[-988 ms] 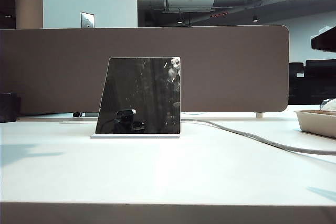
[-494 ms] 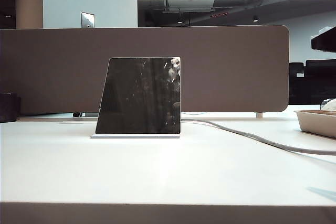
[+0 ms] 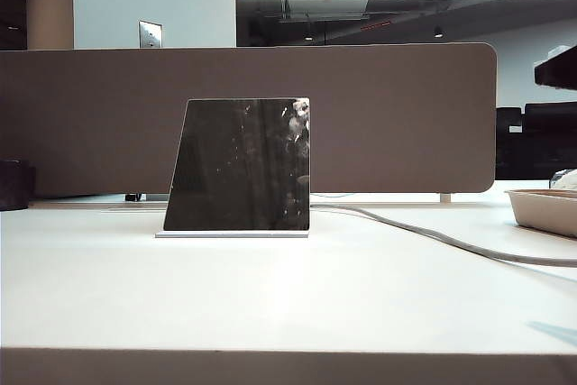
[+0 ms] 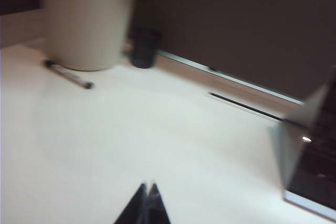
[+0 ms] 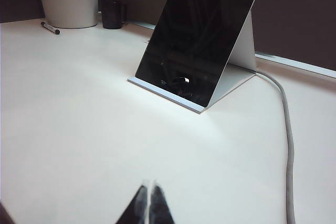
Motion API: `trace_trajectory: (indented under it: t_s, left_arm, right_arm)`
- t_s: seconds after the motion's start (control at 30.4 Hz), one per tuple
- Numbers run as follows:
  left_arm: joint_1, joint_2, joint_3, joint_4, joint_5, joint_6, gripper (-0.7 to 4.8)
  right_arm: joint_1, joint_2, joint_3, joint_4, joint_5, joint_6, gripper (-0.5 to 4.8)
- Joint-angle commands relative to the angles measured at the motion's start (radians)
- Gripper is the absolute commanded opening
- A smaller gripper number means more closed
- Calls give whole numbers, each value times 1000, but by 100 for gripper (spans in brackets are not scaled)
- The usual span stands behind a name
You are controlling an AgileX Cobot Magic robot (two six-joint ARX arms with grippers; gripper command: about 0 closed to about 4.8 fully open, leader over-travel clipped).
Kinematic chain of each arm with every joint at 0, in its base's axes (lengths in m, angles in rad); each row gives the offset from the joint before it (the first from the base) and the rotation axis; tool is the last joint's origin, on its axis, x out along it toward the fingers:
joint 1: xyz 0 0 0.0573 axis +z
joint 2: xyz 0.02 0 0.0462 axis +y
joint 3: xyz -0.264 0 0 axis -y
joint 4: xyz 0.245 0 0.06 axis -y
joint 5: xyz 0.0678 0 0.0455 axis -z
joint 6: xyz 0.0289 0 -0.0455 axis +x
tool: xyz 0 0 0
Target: Push the base of the mirror on the table to move it forward for a short distance.
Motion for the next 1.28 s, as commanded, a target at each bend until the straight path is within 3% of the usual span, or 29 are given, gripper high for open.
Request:
trace_trajectory:
  t_s: [0.03,0.2,0.56,0.96,1.28]
  left_arm:
    - [8,-68,-98,100,138,40,-1]
    - [8,-75,-180,183,240,78,-1]
    - [8,-76,-294,304,264,142,-1]
    - [10,-76,-299,295,280,181,-1]
    - [97,-76,-299,296,328,176,-1]
  right_arm:
    - [3,0,1,14,-1,0,22]
    - [4,0,1,15,-1,0,22]
    - [5,0,1,14,-1,0,22]
    - [5,0,1,14,-1,0,22]
    - [5,0,1,14,-1,0,22]
